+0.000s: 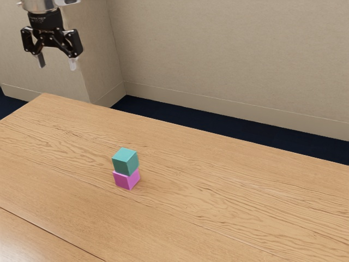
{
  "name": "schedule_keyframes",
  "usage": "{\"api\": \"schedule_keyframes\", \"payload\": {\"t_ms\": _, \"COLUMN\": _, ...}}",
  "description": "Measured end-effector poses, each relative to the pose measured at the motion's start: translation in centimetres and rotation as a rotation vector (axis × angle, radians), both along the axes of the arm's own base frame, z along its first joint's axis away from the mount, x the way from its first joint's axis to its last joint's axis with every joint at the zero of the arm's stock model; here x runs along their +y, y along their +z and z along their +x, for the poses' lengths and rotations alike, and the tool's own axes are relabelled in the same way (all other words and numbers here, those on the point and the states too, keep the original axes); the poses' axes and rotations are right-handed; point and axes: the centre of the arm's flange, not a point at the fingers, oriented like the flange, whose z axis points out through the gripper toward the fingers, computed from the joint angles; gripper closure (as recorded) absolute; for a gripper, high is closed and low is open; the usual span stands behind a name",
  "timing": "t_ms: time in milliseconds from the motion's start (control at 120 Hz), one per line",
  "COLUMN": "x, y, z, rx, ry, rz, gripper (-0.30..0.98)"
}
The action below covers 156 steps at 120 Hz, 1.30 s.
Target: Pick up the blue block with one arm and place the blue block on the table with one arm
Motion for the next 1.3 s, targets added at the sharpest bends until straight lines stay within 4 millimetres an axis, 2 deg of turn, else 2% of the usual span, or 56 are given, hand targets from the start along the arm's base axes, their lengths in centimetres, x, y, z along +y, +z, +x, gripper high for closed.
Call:
{"api": "schedule_keyframes", "payload": {"t_ms": 83, "x": 1.3, "y": 0.1, "z": -0.2, "rx": -0.002, "ry": 0.016, "rz": 0.001, "gripper": 0.0}}
{"api": "schedule_keyframes", "payload": {"t_ms": 100, "x": 1.5, "y": 0.8, "z": -0.5, "rx": -0.017, "ry": 0.018, "rz": -0.003, "gripper": 0.0}}
{"api": "schedule_keyframes", "payload": {"t_ms": 133, "x": 1.8, "y": 4.3, "z": -1.4, "rx": -0.09, "ry": 0.022, "rz": -0.001, "gripper": 0.0}}
{"api": "schedule_keyframes", "payload": {"t_ms": 183, "x": 1.8, "y": 11.9, "z": -4.7, "rx": -0.243, "ry": 0.028, "rz": 0.021, "gripper": 0.0}}
{"api": "schedule_keyframes", "payload": {"t_ms": 217, "x": 1.3, "y": 14.7, "z": -6.4, "rx": -0.296, "ry": 0.021, "rz": 0.027, "gripper": 0.0}}
{"api": "schedule_keyframes", "payload": {"t_ms": 258, "x": -0.8, "y": 16.2, "z": -7.4, "rx": -0.321, "ry": -0.023, "rz": 0.022, "gripper": 0.0}}
{"api": "schedule_keyframes", "payload": {"t_ms": 308, "x": -5.2, "y": 17.1, "z": -7.9, "rx": -0.331, "ry": -0.126, "rz": -0.003, "gripper": 0.0}}
{"api": "schedule_keyframes", "payload": {"t_ms": 358, "x": -9.5, "y": 17.4, "z": -8.6, "rx": -0.33, "ry": -0.227, "rz": -0.026, "gripper": 0.0}}
{"api": "schedule_keyframes", "payload": {"t_ms": 400, "x": -11.4, "y": 17.2, "z": -8.7, "rx": -0.318, "ry": -0.272, "rz": -0.037, "gripper": 0.0}}
{"api": "schedule_keyframes", "payload": {"t_ms": 450, "x": -11.7, "y": 14.3, "z": -7.2, "rx": -0.235, "ry": -0.276, "rz": -0.036, "gripper": 0.0}}
{"api": "schedule_keyframes", "payload": {"t_ms": 500, "x": -10.8, "y": 10.0, "z": -6.2, "rx": -0.134, "ry": -0.256, "rz": -0.026, "gripper": 0.0}}
{"api": "schedule_keyframes", "payload": {"t_ms": 542, "x": -9.5, "y": 6.7, "z": -7.0, "rx": -0.072, "ry": -0.238, "rz": -0.026, "gripper": 0.0}}
{"api": "schedule_keyframes", "payload": {"t_ms": 575, "x": -8.6, "y": 3.5, "z": -8.5, "rx": -0.019, "ry": -0.232, "rz": -0.033, "gripper": 0.0}}
{"api": "schedule_keyframes", "payload": {"t_ms": 633, "x": -5.6, "y": -0.4, "z": -10.8, "rx": 0.028, "ry": -0.186, "rz": -0.056, "gripper": 0.0}}
{"api": "schedule_keyframes", "payload": {"t_ms": 683, "x": -3.6, "y": -4.1, "z": -11.1, "rx": 0.065, "ry": -0.147, "rz": -0.053, "gripper": 0.0}}
{"api": "schedule_keyframes", "payload": {"t_ms": 742, "x": -1.5, "y": -11.1, "z": -9.9, "rx": 0.128, "ry": -0.107, "rz": -0.046, "gripper": 0.0}}
{"api": "schedule_keyframes", "payload": {"t_ms": 792, "x": 0.2, "y": -16.8, "z": -7.8, "rx": 0.172, "ry": -0.075, "rz": -0.034, "gripper": 0.0}}
{"api": "schedule_keyframes", "payload": {"t_ms": 842, "x": 1.4, "y": -21.1, "z": -5.8, "rx": 0.188, "ry": -0.057, "rz": -0.016, "gripper": 0.0}}
{"api": "schedule_keyframes", "payload": {"t_ms": 917, "x": 2.4, "y": -25.8, "z": -4.1, "rx": 0.179, "ry": -0.05, "rz": 0.005, "gripper": 0.0}}
{"api": "schedule_keyframes", "payload": {"t_ms": 975, "x": 2.9, "y": -27.7, "z": -2.9, "rx": 0.143, "ry": -0.049, "rz": 0.019, "gripper": 0.0}}
{"api": "schedule_keyframes", "payload": {"t_ms": 1042, "x": 3.1, "y": -28.5, "z": -1.0, "rx": 0.08, "ry": -0.042, "rz": 0.021, "gripper": 0.0}}
{"api": "schedule_keyframes", "payload": {"t_ms": 1117, "x": 2.9, "y": -28.5, "z": 0.9, "rx": 0.01, "ry": -0.023, "rz": 0.002, "gripper": 0.0}}
{"api": "schedule_keyframes", "payload": {"t_ms": 1300, "x": 2.2, "y": -27.6, "z": 3.2, "rx": -0.092, "ry": -0.051, "rz": -0.012, "gripper": 0.0}}
